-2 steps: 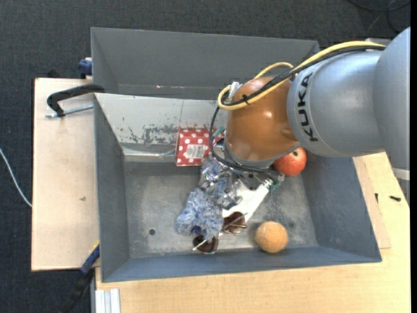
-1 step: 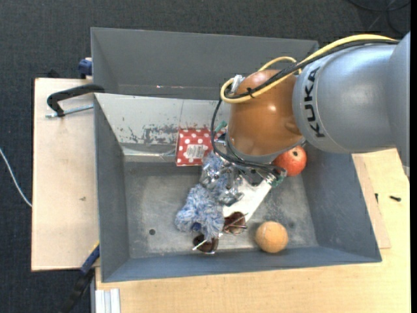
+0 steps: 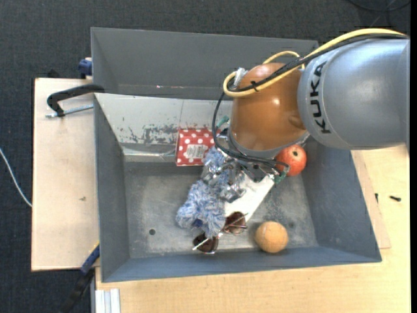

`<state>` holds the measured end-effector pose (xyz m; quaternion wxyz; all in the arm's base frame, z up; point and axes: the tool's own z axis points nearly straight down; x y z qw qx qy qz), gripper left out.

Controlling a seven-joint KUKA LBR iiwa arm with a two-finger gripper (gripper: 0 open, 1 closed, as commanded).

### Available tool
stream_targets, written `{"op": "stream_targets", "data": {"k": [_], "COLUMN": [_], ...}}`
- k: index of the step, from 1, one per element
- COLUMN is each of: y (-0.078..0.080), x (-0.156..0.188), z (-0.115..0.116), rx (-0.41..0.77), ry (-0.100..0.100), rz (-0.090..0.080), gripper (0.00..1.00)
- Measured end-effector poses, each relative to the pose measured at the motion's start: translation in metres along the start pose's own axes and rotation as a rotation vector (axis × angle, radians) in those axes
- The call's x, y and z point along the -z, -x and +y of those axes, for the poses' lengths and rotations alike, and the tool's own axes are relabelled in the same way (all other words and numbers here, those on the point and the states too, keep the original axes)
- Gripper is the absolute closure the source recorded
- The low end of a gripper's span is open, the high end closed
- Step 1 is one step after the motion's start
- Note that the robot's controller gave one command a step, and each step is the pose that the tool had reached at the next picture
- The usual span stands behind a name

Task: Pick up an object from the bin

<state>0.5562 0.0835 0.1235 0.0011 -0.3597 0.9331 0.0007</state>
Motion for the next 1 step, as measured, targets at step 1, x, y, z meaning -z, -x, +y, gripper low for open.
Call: {"op": "stream_targets", "data": {"k": [1], "y": [-0.0001], "x": [0.0205], "z": [0.0002], "rx": [0.0], "ry": [0.0], "rz": [0.0], "gripper": [1.0]}}
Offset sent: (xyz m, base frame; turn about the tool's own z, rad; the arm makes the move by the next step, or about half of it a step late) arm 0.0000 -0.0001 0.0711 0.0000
